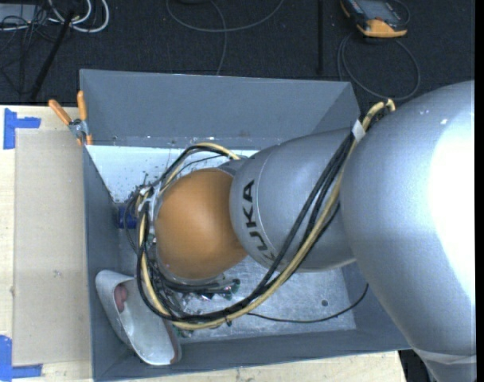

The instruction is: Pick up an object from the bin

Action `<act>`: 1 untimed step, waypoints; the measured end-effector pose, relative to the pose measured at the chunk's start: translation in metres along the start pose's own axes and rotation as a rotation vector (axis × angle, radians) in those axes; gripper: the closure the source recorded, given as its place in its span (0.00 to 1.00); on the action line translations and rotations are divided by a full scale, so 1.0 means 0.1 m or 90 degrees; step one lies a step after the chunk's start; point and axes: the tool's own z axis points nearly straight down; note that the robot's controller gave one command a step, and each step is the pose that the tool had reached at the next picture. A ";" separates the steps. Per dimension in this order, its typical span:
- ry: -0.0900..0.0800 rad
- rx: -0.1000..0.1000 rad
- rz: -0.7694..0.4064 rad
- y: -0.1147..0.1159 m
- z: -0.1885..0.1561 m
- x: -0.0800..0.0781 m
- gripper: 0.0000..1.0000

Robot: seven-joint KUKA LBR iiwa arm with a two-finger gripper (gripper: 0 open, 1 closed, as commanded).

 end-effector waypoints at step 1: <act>0.000 -0.001 0.107 0.00 -0.20 -0.06 0.00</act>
Offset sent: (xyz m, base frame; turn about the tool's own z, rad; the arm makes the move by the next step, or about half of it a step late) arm 0.0023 0.0056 0.0198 0.1664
